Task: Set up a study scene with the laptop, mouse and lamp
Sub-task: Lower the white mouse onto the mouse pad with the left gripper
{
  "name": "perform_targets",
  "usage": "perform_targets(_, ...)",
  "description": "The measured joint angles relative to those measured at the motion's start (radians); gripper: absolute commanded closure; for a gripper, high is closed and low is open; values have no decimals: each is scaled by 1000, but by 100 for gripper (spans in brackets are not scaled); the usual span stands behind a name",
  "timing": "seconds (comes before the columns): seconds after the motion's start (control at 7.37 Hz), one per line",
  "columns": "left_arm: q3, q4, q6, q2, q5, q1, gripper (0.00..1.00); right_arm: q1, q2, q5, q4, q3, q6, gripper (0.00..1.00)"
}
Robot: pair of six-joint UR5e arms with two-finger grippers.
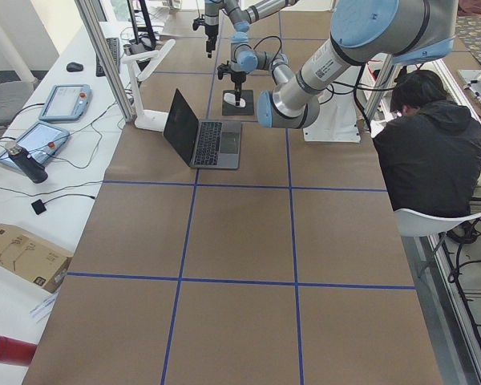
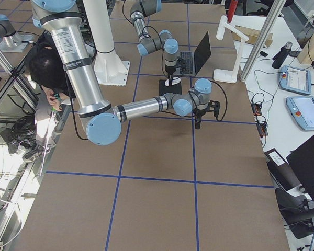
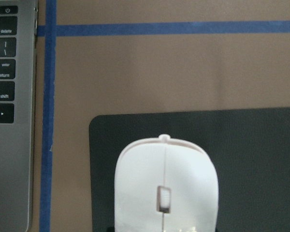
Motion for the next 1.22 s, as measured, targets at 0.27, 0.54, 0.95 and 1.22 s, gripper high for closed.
perform_targets(0.27, 16, -9, 2, -5, 5, 0, 44, -1, 2, -2, 1, -2, 0, 1)
perform_targets(0.54, 18, -9, 23, -8, 4, 1, 40, -1, 4, -2, 3, -5, 0, 1)
perform_targets(0.95, 14, 0, 33, -14, -2, 4, 40, -1, 6, -2, 3, -6, -1, 1)
perform_targets(1.22, 13, 7, 32, -17, -5, 9, 30, -1, 6, -3, 3, -7, -1, 1)
